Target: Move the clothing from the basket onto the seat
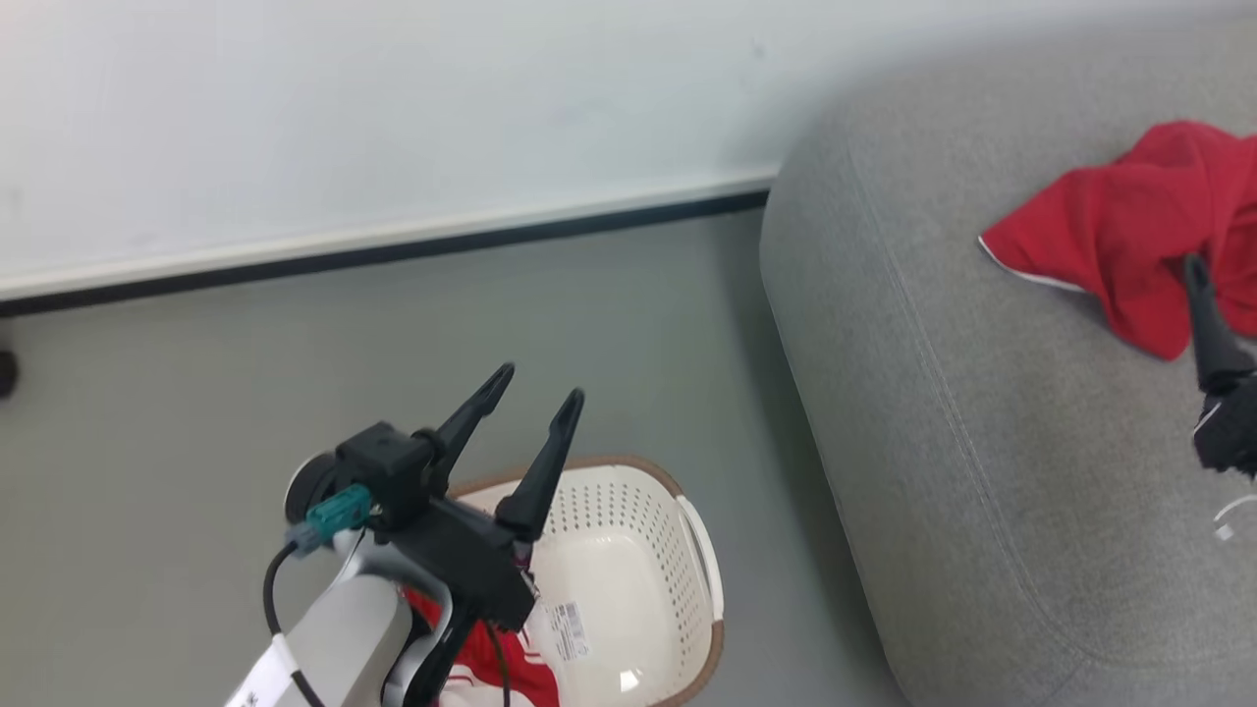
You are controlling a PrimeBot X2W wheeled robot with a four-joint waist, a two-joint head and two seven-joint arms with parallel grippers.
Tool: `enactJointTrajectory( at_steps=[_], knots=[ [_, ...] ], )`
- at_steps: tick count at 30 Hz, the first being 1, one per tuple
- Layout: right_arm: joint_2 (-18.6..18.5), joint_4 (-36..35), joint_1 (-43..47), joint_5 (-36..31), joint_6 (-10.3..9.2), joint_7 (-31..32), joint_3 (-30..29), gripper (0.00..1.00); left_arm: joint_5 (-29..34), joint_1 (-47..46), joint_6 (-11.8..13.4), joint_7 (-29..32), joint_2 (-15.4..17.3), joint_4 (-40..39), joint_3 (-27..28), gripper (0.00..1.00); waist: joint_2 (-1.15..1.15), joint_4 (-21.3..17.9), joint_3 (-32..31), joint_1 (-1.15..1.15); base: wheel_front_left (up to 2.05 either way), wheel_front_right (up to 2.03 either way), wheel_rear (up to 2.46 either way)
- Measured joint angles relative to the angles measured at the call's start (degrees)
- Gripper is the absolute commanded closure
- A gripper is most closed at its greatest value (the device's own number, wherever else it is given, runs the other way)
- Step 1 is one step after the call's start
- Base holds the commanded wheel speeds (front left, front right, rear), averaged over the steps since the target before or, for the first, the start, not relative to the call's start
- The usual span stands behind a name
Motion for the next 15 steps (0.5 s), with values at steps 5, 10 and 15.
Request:
enactJointTrajectory(
  at_steps=[5, 10, 15],
  knots=[
    [1.1, -4.5, 5.7, 0.9, 0.01, -0.8, 0.2, 0.00, -0.8, 3.7, 1.4, -0.4, 0.6, 0.4, 1.3, 0.00, 0.00, 1.9, -3.8, 0.00, 0.00, 0.00, 0.00],
    [1.7, -8.9, 12.6, 2.4, 0.00, -1.2, -0.7, 0.00, -1.2, 7.5, 2.9, -0.6, 1.5, -0.7, 2.8, 0.00, 0.00, 4.2, -7.1, 0.00, 0.00, 0.00, 0.00],
    [4.4, -14.6, 18.8, 3.2, -0.67, -1.7, -1.3, 0.00, -1.9, 11.1, 5.3, -0.7, 2.3, -2.0, 5.4, 0.00, 0.00, 6.7, -9.6, 0.00, 0.00, 0.00, 0.00]
  ],
)
